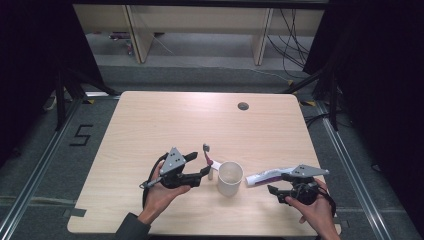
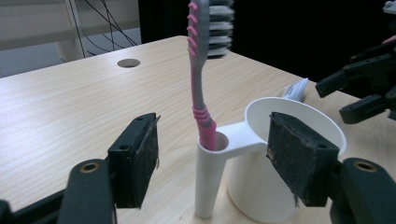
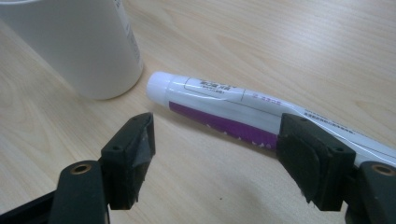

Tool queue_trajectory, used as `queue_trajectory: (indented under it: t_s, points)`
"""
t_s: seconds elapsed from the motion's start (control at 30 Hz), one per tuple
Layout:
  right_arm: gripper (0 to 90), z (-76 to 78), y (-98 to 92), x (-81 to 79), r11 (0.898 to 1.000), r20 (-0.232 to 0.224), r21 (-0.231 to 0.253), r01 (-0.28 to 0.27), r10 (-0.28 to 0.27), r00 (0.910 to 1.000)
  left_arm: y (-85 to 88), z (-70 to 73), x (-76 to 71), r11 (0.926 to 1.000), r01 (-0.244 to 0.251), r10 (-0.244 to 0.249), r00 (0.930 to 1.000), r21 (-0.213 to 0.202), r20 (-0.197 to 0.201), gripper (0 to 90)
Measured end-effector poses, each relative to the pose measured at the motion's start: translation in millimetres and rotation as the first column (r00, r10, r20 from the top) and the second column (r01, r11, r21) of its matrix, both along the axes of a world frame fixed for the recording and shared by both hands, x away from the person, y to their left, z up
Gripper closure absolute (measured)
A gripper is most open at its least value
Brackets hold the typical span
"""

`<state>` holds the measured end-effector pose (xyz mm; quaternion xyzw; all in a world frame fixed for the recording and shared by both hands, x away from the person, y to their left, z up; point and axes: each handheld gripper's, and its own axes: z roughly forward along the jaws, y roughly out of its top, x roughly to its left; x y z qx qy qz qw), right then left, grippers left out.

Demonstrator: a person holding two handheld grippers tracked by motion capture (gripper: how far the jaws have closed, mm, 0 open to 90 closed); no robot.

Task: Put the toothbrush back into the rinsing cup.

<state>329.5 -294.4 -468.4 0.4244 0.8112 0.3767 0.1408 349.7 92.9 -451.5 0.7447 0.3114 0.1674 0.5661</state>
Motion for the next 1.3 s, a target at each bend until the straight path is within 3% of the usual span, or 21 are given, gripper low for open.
queue_trajectory:
  t_s: [0.13, 0.17, 0.3, 0.43, 0.47, 0.6, 0.63, 0.8, 1.0, 1.07, 1.17, 1.2, 1.3]
  points:
    - [28.8, 0.3, 0.0, 0.6, 1.000, 0.006, -0.005, -0.002, 0.002, 1.0000, 6.0, -1.9, -9.7, 0.9998, 0.008, -0.008, 0.9998, 0.017, -0.017, 29.2]
    - [28.8, 0.0, -1.1, 2.5, 1.000, 0.033, -0.021, -0.015, 0.016, 0.9993, 7.7, -3.1, -11.1, 0.9999, 0.013, -0.012, 0.9997, 0.011, -0.022, 27.5]
    - [28.8, -0.2, -0.7, 2.4, 1.000, 0.032, -0.022, -0.017, 0.017, 0.9993, 16.2, -5.4, -18.7, 0.9995, -0.011, 0.013, 0.9970, 0.030, -0.076, 22.7]
    - [28.8, -0.1, -2.0, 3.0, 1.000, 0.034, -0.017, -0.025, 0.026, 0.9991, 26.3, -10.3, -27.2, 0.9989, -0.023, 0.027, 0.9942, 0.041, -0.104, 17.6]
    - [28.8, -0.4, -1.9, 2.7, 1.000, 0.013, -0.002, -0.019, 0.019, 0.9997, 28.7, -12.3, -29.4, 0.9987, -0.020, 0.025, 0.9935, 0.046, -0.111, 17.1]
    - [28.8, -2.5, -4.0, 3.2, 1.000, 0.032, -0.011, -0.020, 0.020, 0.9993, 38.0, -21.2, -39.0, 0.9963, -0.043, 0.054, 0.9877, 0.075, -0.147, 15.8]
    - [28.8, -2.6, -2.7, 1.6, 1.000, 0.001, 0.002, -0.006, 0.006, 1.0000, 40.5, -23.6, -41.2, 0.9958, -0.051, 0.062, 0.9856, 0.076, -0.157, 15.7]
    - [28.8, -4.1, -3.4, 2.5, 1.000, 0.012, 0.006, -0.012, 0.012, 0.9999, 52.6, -36.1, -50.5, 0.9929, -0.068, 0.087, 0.9755, 0.097, -0.202, 15.7]
    - [28.8, -4.3, -3.3, 2.2, 1.000, 0.012, 0.006, -0.011, 0.011, 0.9999, 61.3, -41.5, -59.9, 0.9869, -0.100, 0.126, 0.9687, 0.127, -0.214, 15.7]
    - [28.8, -4.6, -2.3, 1.7, 1.000, 0.005, 0.013, -0.016, 0.015, 0.9999, 65.2, -44.0, -63.7, 0.9790, -0.123, 0.156, 0.9650, 0.162, -0.210, 15.7]
    - [28.8, -4.4, -3.7, 2.6, 1.000, 0.014, -0.003, -0.026, 0.027, 0.9996, 68.6, -45.9, -64.9, 0.9768, -0.130, 0.166, 0.9616, 0.171, -0.219, 15.8]
    - [28.8, -4.2, -4.1, 2.7, 1.000, 0.021, -0.009, -0.027, 0.027, 0.9994, 69.2, -47.2, -65.7, 0.9782, -0.135, 0.168, 0.9614, 0.158, -0.218, 15.8]
    - [28.8, -4.0, -3.3, 2.0, 1.000, 0.031, -0.010, -0.027, 0.027, 0.9991, 71.4, -46.9, -69.7, 0.9749, -0.139, 0.174, 0.9621, 0.174, -0.210, 15.8]
